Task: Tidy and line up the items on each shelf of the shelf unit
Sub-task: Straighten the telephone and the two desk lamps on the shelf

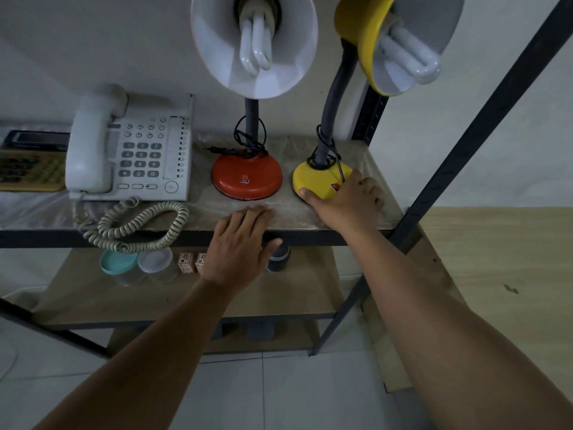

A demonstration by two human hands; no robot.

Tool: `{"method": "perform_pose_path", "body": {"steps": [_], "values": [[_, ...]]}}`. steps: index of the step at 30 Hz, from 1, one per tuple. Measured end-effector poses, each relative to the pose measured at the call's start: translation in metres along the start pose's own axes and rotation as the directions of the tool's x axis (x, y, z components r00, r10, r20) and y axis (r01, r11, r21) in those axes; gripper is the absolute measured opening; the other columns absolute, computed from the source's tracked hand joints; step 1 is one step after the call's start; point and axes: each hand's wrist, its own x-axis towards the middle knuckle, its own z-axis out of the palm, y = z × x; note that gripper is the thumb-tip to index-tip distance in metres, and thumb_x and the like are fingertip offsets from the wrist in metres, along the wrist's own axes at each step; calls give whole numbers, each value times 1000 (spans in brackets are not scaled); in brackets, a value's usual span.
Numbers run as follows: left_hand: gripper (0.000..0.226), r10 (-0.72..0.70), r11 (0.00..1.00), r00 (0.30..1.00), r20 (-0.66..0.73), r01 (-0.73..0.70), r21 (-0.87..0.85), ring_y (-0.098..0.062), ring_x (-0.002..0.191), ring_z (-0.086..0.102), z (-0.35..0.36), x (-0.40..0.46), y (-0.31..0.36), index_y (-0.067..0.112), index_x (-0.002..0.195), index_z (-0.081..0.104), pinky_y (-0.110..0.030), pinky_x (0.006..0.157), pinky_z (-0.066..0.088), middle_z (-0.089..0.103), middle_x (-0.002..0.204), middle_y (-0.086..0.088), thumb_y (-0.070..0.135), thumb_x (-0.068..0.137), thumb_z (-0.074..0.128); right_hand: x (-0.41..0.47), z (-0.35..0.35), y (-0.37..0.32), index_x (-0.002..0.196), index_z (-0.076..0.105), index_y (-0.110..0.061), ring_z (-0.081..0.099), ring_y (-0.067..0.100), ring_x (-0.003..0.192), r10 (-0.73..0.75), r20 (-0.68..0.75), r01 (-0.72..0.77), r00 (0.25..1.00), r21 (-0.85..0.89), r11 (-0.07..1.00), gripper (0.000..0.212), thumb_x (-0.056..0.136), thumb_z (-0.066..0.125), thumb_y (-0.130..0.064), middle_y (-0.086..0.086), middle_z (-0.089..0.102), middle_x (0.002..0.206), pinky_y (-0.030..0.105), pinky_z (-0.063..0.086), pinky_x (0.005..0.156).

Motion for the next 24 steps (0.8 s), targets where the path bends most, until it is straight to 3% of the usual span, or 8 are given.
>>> {"method": "perform_pose_path", "body": {"steps": [4, 7, 12, 16, 19, 24], "values": [[58, -13, 1000, 1000, -4, 13, -12, -20, 131, 46, 1, 0, 1, 17, 143, 48, -37, 104, 36, 51, 145, -3, 54, 99, 48, 3, -3, 5, 161, 6, -15, 25, 37, 149, -29, 80, 24, 996, 64, 998, 124, 72, 68, -74, 13, 22, 163, 53, 24, 119], [57, -14, 1000, 1000, -7, 14, -18, -20, 132, 45, 2, 0, 1, 17, 144, 48, -37, 104, 36, 50, 146, -3, 54, 100, 47, 3, 1, 5, 159, 13, -13, 34, 36, 145, -48, 24, 45, 999, 96, 994, 121, 70, 70, -71, 11, 32, 159, 52, 30, 116], [57, -19, 1000, 1000, 0, 19, -12, -19, 133, 45, 2, -1, 2, 17, 144, 48, -36, 106, 35, 49, 147, -2, 54, 100, 45, 2, 11, -3, 150, 29, -12, 44, 35, 136, -28, -104, 33, 994, 42, 999, 123, 60, 68, -86, 12, 45, 147, 50, 38, 109], [59, -21, 1000, 1000, -4, 21, -15, -19, 131, 47, 2, 0, 1, 18, 143, 49, -37, 105, 38, 50, 146, -2, 56, 99, 43, 4, 16, -7, 153, 24, -12, 38, 37, 140, -27, -120, 30, 992, 17, 999, 128, 60, 64, -91, 16, 39, 152, 51, 34, 112], [59, -18, 1000, 1000, 4, 18, -12, -19, 131, 46, 2, 0, 1, 18, 144, 48, -37, 105, 38, 50, 146, -1, 56, 99, 42, 4, 15, -6, 158, 15, -12, 32, 38, 144, -23, -85, 27, 996, 50, 998, 122, 69, 64, -80, 15, 32, 157, 51, 29, 114], [59, -20, 1000, 1000, 10, 20, -5, -18, 132, 45, 3, -1, 1, 18, 144, 48, -36, 105, 36, 49, 146, -1, 57, 99, 41, 1, 20, -6, 155, 22, -9, 39, 38, 140, -31, -149, 41, 988, 62, 997, 117, 71, 64, -78, 14, 39, 154, 51, 31, 113]]}}
